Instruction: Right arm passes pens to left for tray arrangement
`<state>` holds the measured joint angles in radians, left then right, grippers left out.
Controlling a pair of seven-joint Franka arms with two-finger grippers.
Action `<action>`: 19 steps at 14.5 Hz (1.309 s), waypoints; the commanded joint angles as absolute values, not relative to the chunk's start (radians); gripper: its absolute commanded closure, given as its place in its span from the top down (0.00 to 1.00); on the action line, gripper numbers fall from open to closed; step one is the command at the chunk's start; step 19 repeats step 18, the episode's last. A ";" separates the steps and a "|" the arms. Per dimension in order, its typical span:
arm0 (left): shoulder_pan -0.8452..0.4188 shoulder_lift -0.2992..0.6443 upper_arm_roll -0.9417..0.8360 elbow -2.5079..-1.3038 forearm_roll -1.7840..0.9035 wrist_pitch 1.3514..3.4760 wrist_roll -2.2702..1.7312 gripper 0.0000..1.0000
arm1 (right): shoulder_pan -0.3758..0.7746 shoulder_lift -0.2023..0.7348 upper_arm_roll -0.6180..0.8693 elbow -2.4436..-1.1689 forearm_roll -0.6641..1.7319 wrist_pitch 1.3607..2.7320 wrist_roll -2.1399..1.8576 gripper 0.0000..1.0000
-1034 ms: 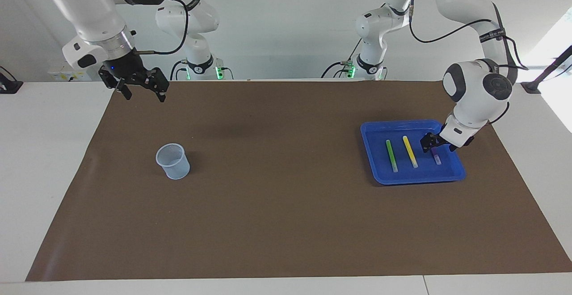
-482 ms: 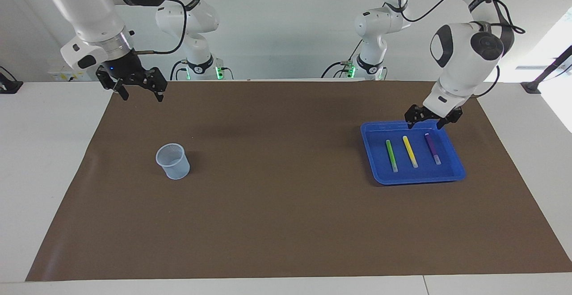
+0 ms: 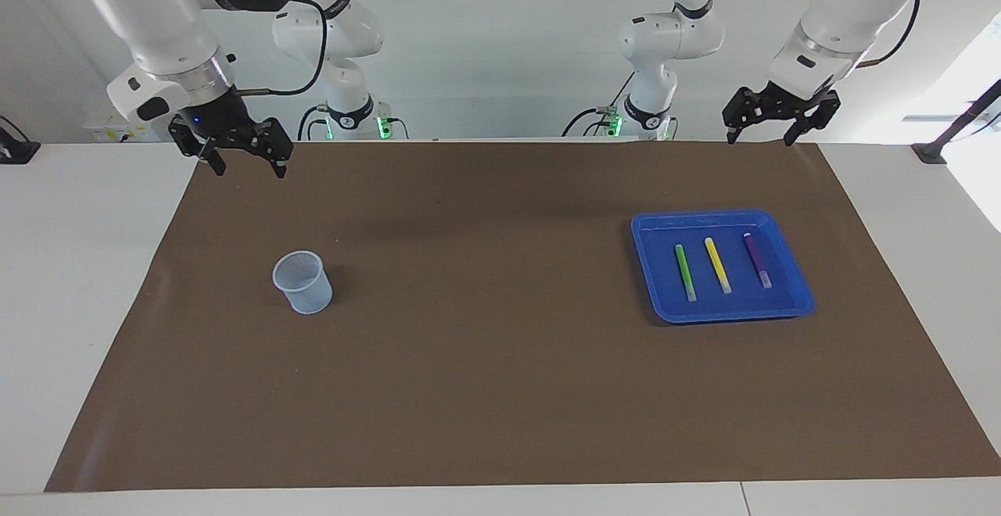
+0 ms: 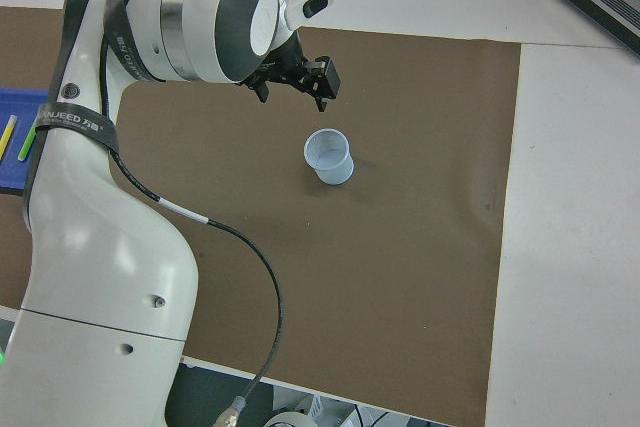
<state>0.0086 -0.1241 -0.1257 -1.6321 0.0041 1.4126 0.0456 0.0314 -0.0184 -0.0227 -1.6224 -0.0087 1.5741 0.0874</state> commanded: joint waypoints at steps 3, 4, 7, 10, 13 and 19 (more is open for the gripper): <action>-0.055 -0.081 -0.061 -1.542 -0.018 1.370 -0.070 1.00 | 0.015 -0.041 -0.012 -1.646 -0.009 1.572 0.064 1.00; -0.057 -0.078 -0.055 -1.549 -0.018 1.374 -0.071 1.00 | 0.015 -0.041 -0.012 -1.646 -0.009 1.572 0.064 1.00; -0.061 -0.072 -0.054 -1.552 -0.028 1.390 -0.074 1.00 | 0.014 -0.041 -0.012 -1.646 -0.009 1.572 0.064 1.00; -0.061 -0.064 -0.054 -1.555 -0.037 1.417 -0.078 1.00 | 0.014 -0.041 -0.012 -1.646 -0.009 1.572 0.064 1.00; -0.060 -0.067 -0.057 -1.555 -0.038 1.416 -0.077 1.00 | 0.014 -0.041 -0.012 -1.646 -0.009 1.572 0.064 1.00; -0.058 -0.066 -0.057 -1.557 -0.038 1.416 -0.072 1.00 | 0.014 -0.041 -0.012 -1.646 -0.009 1.572 0.064 1.00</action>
